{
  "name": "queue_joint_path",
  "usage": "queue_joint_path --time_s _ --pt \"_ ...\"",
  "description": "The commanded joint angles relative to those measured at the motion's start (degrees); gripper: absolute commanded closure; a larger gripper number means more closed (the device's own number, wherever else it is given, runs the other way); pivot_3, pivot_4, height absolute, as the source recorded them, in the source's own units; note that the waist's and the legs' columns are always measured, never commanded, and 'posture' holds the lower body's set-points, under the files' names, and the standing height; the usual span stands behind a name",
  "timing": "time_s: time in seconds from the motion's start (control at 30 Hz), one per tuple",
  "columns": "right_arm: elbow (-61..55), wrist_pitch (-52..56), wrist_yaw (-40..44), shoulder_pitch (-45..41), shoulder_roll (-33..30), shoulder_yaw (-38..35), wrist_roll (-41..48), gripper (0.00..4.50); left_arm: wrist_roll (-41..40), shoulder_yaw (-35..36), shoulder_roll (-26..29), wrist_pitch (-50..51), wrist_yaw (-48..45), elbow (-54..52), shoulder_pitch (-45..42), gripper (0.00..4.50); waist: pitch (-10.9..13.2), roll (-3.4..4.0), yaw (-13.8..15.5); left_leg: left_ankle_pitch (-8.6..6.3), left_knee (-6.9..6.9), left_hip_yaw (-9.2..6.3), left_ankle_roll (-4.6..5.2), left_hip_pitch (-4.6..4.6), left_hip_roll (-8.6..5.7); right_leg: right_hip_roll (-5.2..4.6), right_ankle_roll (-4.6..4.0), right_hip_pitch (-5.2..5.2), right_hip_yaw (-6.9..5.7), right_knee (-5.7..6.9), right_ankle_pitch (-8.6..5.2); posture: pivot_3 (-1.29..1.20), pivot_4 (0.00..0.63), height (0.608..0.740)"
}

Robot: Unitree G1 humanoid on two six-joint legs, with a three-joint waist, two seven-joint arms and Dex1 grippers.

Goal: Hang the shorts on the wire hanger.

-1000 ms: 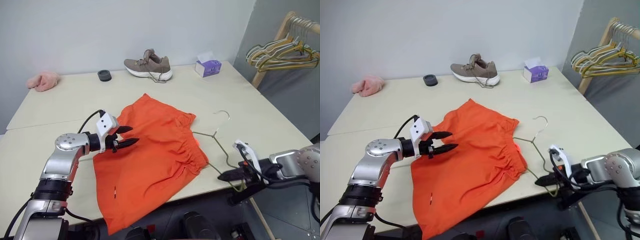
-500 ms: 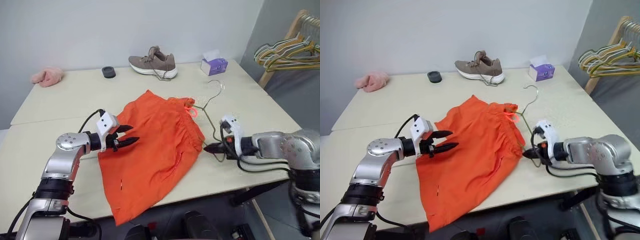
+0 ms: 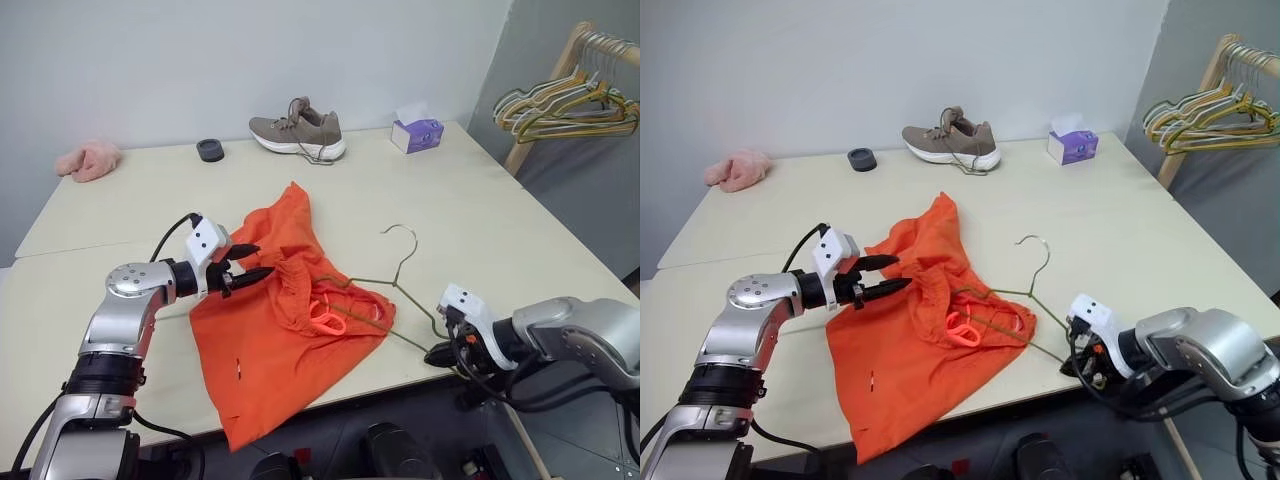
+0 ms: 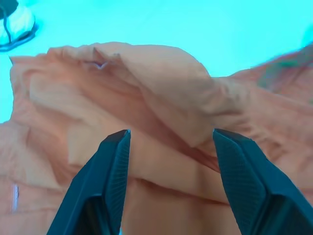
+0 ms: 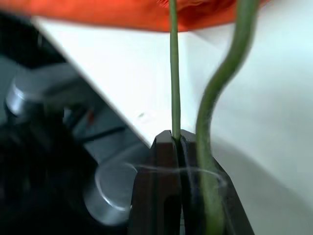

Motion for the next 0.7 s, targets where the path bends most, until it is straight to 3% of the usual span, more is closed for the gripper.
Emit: queue_joint_path --time_s 0.03,0.23,0.47,0.7 --pt "1.11 3.2 -3.3 -3.7 3.02 -2.47 -0.8 4.5 -0.21 1.13 0.32 -1.19 0.2 -0.16 -1.4 1.69 0.0 0.0 -0.12 0.0 0.0 0.01 0.0 0.0 0.0 0.0 0.01 0.0 0.02 0.0 0.0 -0.26 0.063 0.74" --pt "0.35 1.34 -2.79 -7.49 4.21 2.18 -4.0 4.5 -1.6 3.1 -0.1 0.36 1.93 1.35 -3.42 1.69 0.0 0.01 -0.09 -0.01 -0.05 -0.09 -0.01 -0.08 0.01 -0.02 0.01 -0.05 0.04 -0.01 0.01 -0.26 0.059 0.74" --pt "1.16 -1.36 2.73 -13.69 5.18 7.63 -5.24 4.5 -1.37 7.46 0.65 -1.62 6.44 10.45 -9.05 1.69 -0.02 0.01 -0.29 -0.01 -0.04 -0.09 0.0 -0.18 0.01 -0.03 -0.17 -0.15 -0.06 0.0 0.17 -0.26 0.048 0.74" --pt "9.92 -2.42 -3.06 -16.77 14.34 7.58 -10.22 4.5 -1.04 9.33 0.3 -4.18 9.92 15.82 -11.97 1.69 -0.05 -0.03 -0.37 -0.01 -0.02 -0.14 -0.01 -0.2 0.01 -0.12 -0.15 -0.17 -0.08 0.02 0.26 -0.26 0.043 0.74"
